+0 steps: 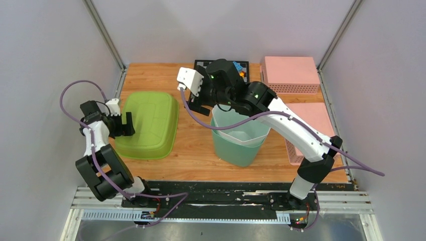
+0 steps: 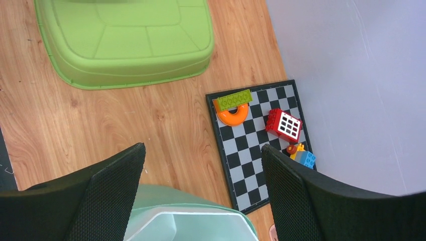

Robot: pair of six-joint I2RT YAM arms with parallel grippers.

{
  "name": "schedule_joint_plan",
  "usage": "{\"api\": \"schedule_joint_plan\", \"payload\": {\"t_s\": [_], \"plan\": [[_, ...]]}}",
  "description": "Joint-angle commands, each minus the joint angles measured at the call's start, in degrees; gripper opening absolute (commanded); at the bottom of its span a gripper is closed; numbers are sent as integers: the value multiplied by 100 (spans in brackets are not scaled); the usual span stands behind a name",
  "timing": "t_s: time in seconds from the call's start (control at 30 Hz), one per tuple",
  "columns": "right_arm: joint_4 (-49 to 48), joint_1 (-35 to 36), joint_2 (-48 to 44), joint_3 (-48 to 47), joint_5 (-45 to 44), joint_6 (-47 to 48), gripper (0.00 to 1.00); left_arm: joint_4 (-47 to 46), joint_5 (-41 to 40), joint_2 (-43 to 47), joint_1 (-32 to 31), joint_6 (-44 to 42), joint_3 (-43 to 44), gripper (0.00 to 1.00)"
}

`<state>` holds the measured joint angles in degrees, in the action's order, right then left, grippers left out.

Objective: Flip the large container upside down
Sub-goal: Move the container to the center of the board, then move the multiple containers to the center of the board.

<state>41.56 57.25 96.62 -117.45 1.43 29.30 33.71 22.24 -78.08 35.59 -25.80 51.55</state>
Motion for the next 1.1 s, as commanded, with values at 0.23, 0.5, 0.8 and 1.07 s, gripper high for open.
{"api": "schedule_joint_plan", "payload": {"t_s": [0.23, 0.5, 0.8, 1.07], "plan": [[324, 130, 595, -506, 277, -29, 88, -79, -77, 64, -718, 830, 434, 100], [-267, 181, 1423, -1186, 309, -579, 89, 439, -158, 1951, -718, 96, 278, 100], [-1238, 181, 2525, -1424, -462, -612, 91, 1348, -903, 3471, -719, -1326, -662, 100], [-2186, 207, 3445, -1609, -1344, -121, 91, 1656, -1032, 4014, -712, -1654, -1243, 100]]}}
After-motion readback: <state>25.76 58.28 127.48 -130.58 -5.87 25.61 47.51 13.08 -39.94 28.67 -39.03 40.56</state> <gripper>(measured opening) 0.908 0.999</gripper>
